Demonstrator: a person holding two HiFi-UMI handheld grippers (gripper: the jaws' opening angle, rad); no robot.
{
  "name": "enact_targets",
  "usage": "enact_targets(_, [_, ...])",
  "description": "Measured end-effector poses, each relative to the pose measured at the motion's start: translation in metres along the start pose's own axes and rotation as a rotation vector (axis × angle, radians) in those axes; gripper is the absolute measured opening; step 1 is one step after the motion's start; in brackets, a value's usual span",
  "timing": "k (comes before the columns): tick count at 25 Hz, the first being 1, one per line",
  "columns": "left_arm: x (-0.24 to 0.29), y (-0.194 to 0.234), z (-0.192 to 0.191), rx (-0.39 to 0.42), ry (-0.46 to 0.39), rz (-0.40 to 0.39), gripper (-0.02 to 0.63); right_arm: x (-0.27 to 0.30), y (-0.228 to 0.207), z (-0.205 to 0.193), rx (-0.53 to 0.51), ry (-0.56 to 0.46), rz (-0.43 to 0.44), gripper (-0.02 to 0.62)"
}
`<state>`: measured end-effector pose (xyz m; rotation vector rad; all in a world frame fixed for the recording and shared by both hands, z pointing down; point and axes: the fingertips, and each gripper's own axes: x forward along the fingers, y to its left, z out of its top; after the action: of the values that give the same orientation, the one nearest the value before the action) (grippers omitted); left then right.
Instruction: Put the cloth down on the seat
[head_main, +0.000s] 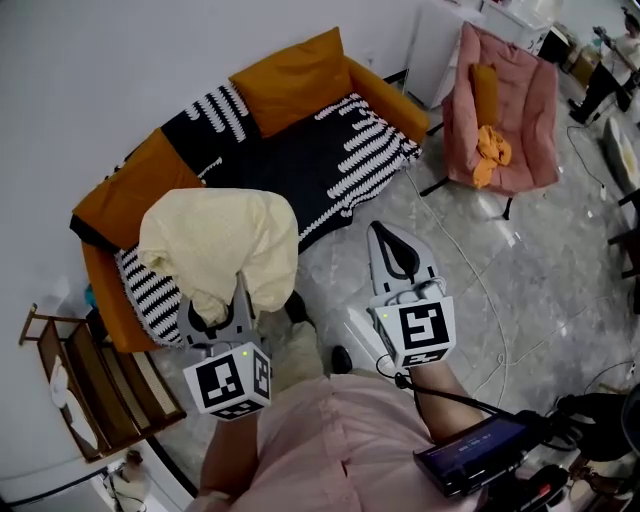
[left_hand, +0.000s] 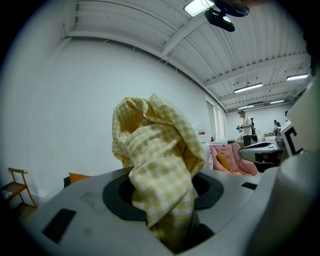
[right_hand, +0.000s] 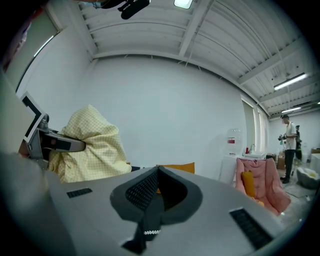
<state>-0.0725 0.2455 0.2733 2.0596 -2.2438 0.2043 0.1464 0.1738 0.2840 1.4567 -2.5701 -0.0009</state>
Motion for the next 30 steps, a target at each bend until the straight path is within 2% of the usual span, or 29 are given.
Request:
enact_targets(5, [0.048,0.019,-0.003,-0.008,0.005,-0.004,0.204,0.049,0.0,0.0,-0.004,0.018,0.002,0.002])
enact_targets(13, [0.154,0.069,0.001,-0.016,-0.013,0.003,0.206,0.172,0.004,0.016,-0.034,0.008,0.023,0.002])
enact_targets(18, [0.208,0.099,0.014,-0.012,-0.023,-0.001,0.205,0.232,0.001,0.035,-0.034,-0.013,0.006,0.001])
enact_targets(24, [0.264,0.121,0.033,0.005,-0.054,-0.032,0.204,0.281,-0.006,0.049,-0.032,-0.024,-0.034,0.001])
enact_targets(30, [0.3,0.129,0.041,0.012,-0.059,-0.067,0.204,0.301,-0.017,0.053,-0.024,-0.033,-0.085,0.001])
